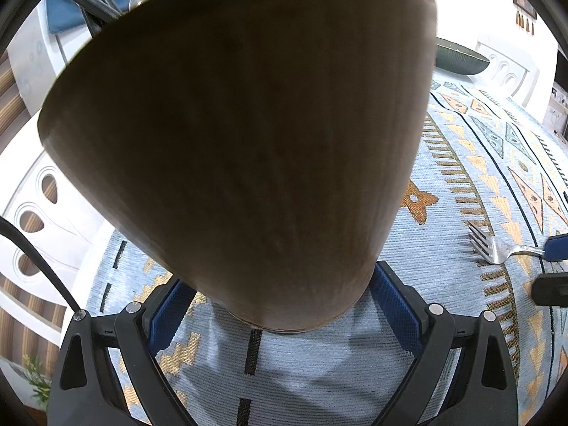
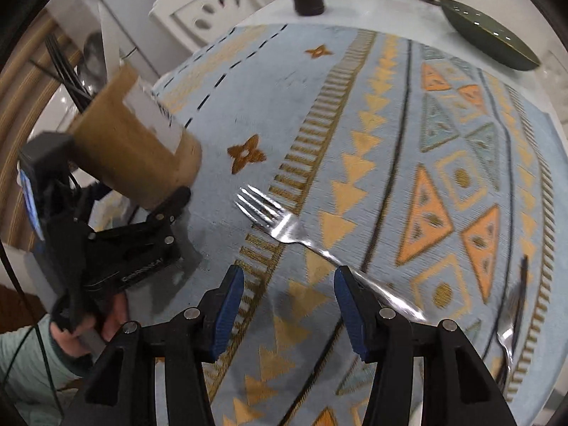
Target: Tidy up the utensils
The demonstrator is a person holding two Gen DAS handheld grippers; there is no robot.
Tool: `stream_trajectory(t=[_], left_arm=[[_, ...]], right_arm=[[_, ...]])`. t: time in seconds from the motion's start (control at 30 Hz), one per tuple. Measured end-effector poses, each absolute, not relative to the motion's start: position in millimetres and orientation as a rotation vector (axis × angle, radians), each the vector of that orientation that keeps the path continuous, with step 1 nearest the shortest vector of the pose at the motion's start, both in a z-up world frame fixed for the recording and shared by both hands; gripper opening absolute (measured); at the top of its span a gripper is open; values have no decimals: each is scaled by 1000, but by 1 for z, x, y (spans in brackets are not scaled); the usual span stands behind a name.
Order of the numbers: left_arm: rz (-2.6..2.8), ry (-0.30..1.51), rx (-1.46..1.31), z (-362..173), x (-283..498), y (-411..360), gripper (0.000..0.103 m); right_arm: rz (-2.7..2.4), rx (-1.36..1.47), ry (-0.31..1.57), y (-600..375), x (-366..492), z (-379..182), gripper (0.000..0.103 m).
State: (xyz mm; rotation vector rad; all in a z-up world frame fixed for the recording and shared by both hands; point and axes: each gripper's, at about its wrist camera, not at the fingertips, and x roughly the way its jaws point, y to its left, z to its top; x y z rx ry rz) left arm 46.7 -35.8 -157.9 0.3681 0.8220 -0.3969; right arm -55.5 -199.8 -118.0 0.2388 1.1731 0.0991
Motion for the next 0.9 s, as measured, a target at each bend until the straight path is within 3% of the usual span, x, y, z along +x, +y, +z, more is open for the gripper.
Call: stream_trajectory(t=[0.23, 0.3, 0.4, 0.47, 0.53, 0.6, 0.8, 0.9], left_arm=[[-388, 820, 375, -157, 45, -39, 99], [-386, 820, 376, -158, 45, -40, 99], [-382, 817, 380, -160, 47, -38, 100], [-381, 816, 382, -159, 47, -39, 100], [-381, 818, 380, -160, 47, -40, 100], [-381, 818, 380, -160, 48, -39, 100], [-383, 822, 377, -162, 49, -40, 100], [-384, 822, 376, -162, 50, -41, 100]], right_arm=[[87, 9, 1100, -173, -36, -138, 54], [98, -17, 1088, -172, -38, -139, 50], [119, -17, 1099, -176, -47, -137, 29], [148, 41, 1129, -182, -51, -135, 25], [212, 205, 1172, -195, -59, -134, 2], [257, 372, 1205, -209, -66, -138, 2], [153, 421, 1207, -230, -73, -138, 2], [175, 409, 1225, -225, -71, -131, 9]])
